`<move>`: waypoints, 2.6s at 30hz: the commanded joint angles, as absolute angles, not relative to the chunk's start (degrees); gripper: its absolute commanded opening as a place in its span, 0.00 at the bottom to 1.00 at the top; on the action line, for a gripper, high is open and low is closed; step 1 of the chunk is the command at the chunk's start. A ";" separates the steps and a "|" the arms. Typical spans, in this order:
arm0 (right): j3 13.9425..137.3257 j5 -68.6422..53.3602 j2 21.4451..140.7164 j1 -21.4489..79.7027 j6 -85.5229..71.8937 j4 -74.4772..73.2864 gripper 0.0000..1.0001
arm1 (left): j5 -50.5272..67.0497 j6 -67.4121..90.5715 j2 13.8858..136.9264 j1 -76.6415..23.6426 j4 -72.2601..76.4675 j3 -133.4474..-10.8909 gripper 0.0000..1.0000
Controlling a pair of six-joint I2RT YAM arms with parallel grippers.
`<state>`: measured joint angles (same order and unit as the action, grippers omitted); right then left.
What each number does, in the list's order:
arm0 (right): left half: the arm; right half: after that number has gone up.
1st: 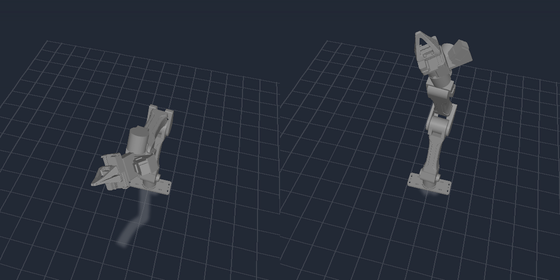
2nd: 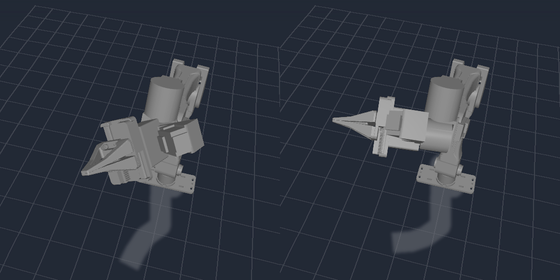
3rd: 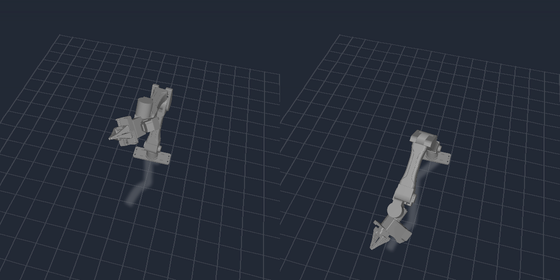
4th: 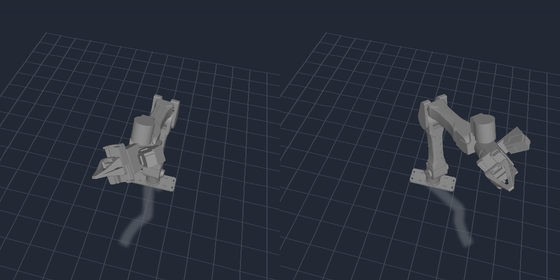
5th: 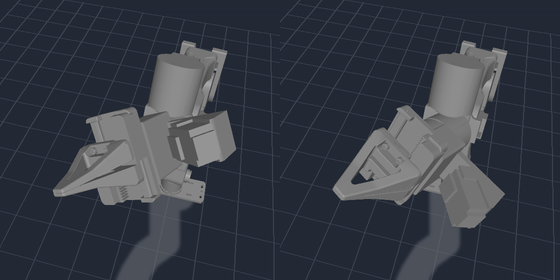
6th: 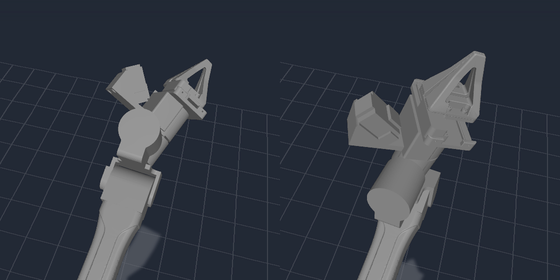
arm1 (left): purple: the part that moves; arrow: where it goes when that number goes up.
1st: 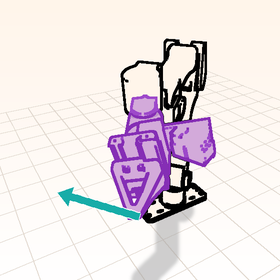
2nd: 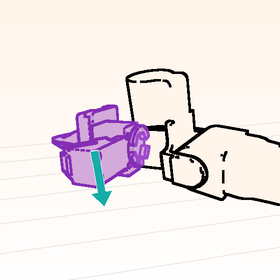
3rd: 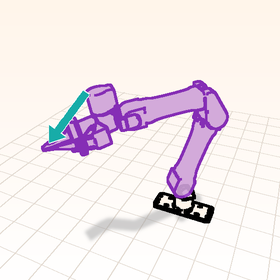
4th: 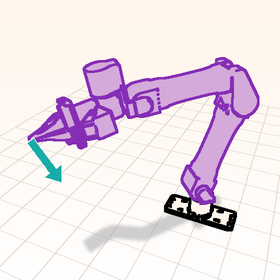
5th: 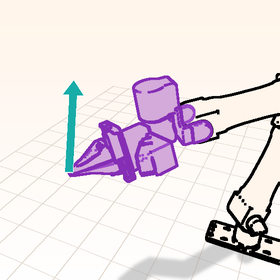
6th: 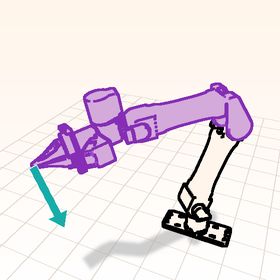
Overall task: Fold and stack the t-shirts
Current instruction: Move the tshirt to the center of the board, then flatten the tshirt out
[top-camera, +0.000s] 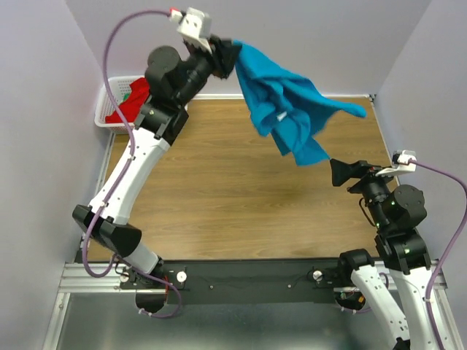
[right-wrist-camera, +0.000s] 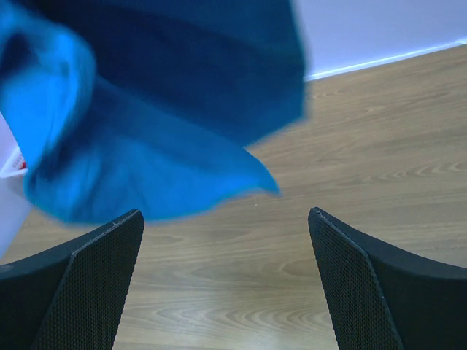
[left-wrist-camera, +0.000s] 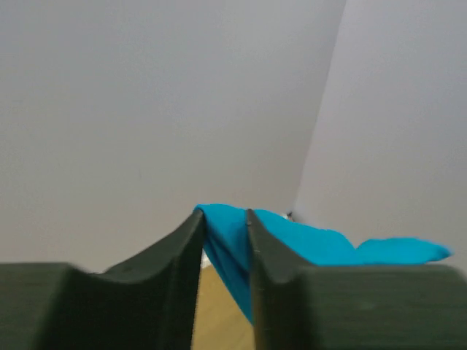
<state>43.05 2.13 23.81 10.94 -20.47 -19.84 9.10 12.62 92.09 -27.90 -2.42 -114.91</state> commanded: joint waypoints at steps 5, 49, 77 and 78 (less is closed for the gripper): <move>44.03 -3.51 26.09 11.34 -20.48 -22.76 1.00 | 0.53 15.47 79.29 -27.95 -3.08 -80.19 0.79; 47.20 -25.23 92.20 19.69 -29.09 -6.33 0.46 | -13.01 11.25 50.98 -24.00 -0.35 -39.81 0.80; 69.33 -23.21 102.82 27.33 -40.16 -2.55 0.01 | -12.22 11.78 51.33 -23.03 -0.35 -39.64 0.80; 71.09 -21.81 104.49 27.51 -41.30 -2.03 0.01 | -12.22 11.86 51.50 -22.94 -0.35 -39.64 0.80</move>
